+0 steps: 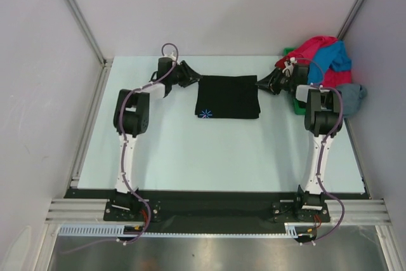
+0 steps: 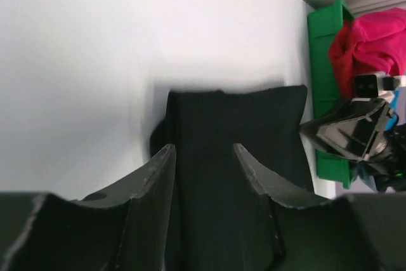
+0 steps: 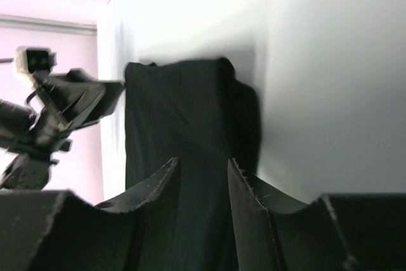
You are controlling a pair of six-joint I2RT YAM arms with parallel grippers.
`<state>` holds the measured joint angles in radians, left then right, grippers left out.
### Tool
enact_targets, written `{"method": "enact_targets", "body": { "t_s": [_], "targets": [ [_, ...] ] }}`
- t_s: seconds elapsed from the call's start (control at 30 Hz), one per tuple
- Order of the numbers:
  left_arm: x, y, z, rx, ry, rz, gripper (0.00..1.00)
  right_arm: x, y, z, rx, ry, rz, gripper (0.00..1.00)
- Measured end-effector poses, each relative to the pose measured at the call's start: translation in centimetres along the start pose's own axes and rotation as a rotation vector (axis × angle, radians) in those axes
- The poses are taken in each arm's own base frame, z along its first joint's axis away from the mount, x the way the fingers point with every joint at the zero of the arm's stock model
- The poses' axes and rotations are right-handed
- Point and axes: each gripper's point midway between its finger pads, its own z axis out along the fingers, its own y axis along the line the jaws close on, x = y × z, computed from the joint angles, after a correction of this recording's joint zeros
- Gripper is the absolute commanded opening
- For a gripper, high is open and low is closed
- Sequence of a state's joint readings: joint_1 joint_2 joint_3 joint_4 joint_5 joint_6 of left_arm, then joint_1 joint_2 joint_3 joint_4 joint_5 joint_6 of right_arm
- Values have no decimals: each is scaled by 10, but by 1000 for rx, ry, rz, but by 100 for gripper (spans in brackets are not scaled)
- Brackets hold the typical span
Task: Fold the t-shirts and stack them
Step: Fold the tshirt
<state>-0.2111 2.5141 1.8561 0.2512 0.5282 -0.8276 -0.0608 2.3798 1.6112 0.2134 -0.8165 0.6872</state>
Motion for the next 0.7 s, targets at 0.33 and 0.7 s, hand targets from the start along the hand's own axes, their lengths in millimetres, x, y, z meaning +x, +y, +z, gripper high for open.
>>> {"method": "enact_targets", "body": {
  "t_s": [0.33,0.7],
  "targets": [
    [34,-82,-94,62,-14,100,45,40,91,-51,-6,13,-110,44],
    [153,-38,-58,56,219,21,42,141,24,-49,8,165,53,38]
  ]
}}
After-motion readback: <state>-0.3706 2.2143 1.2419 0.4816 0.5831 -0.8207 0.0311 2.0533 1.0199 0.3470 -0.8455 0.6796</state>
